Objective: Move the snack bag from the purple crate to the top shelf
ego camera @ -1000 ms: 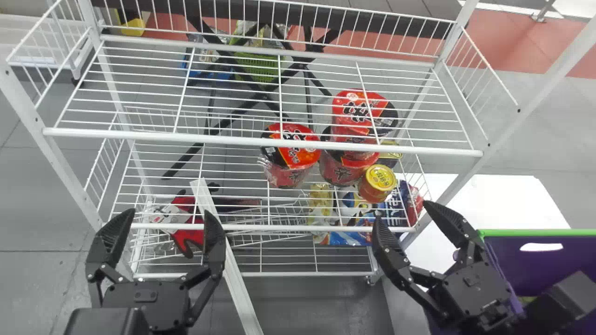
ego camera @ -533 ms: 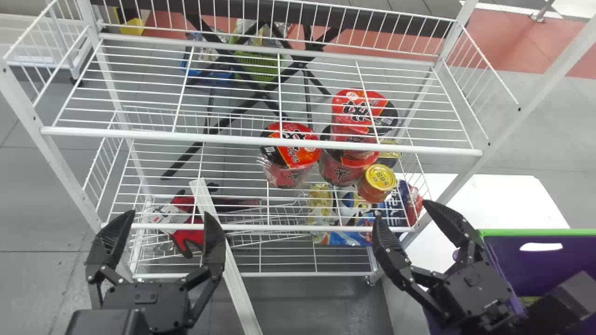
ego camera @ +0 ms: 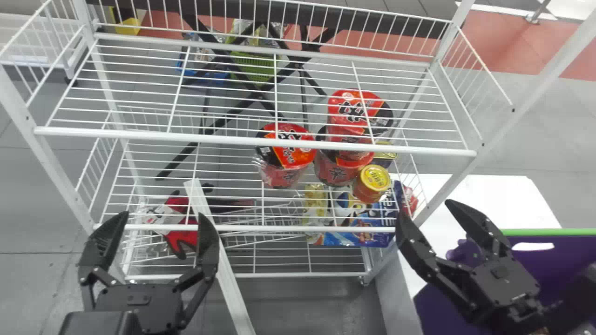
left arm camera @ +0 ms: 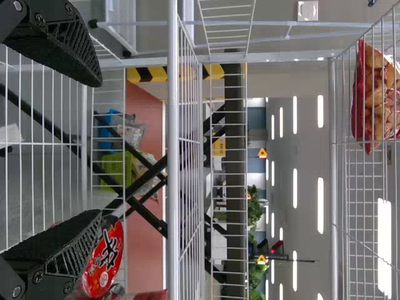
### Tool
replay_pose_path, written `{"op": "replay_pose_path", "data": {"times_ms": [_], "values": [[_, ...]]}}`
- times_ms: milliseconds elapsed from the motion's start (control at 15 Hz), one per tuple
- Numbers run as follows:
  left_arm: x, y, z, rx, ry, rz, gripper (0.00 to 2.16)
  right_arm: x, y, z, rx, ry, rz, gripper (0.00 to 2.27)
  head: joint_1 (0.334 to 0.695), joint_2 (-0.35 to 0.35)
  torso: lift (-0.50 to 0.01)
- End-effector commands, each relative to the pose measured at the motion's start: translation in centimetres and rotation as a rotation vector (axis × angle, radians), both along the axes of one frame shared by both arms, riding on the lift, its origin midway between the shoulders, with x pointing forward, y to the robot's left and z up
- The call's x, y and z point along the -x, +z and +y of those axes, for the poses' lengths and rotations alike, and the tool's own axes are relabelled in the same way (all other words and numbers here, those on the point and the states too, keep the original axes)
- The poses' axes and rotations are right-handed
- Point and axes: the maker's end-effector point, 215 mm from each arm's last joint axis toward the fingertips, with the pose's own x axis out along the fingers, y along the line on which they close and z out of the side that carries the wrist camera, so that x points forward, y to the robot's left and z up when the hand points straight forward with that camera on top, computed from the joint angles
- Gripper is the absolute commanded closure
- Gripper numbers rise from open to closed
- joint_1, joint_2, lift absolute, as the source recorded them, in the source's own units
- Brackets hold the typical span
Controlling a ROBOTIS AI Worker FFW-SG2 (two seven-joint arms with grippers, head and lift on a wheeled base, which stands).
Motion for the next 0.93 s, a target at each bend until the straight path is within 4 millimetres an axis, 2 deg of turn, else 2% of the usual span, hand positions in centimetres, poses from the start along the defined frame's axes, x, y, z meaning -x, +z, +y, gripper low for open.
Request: {"op": "replay_pose_path", "data": {"times_ms": [0, 133, 267, 400, 600, 867], "values": [[-0.1, -0.3, 0.0, 0.001, -0.001, 0.001, 0.09, 0.6, -0.3, -4.3, 0.047, -0.055, 0.085, 0.14, 0.695, -0.243, -0.455], [-0.2, -0.2, -0.2, 0.003, -0.004, -0.001, 0.09, 2.1, -0.6, -6.2, -0.002, -0.052, 0.170, 0.14, 0.695, -0.311, -0.455], [-0.2, -0.4, -0.8, 0.008, -0.011, 0.001, 0.09, 3.1, -1.0, -8.8, -0.024, -0.087, 0.226, 0.14, 0.695, -0.344, -0.455], [-0.2, -0.8, -0.9, 0.007, -0.013, 0.008, 0.09, 4.3, -2.2, -11.3, -0.082, -0.095, 0.308, 0.14, 0.695, -0.350, -0.455], [-0.2, -1.1, -0.9, 0.004, -0.014, 0.013, 0.09, 7.2, -3.9, -15.0, -0.175, -0.139, 0.423, 0.14, 0.695, -0.350, -0.455], [-0.3, -1.3, -1.6, 0.007, -0.025, 0.014, 0.09, 10.4, -4.5, -20.4, -0.331, -0.216, 0.487, 0.14, 0.695, -0.350, -0.455]]}}
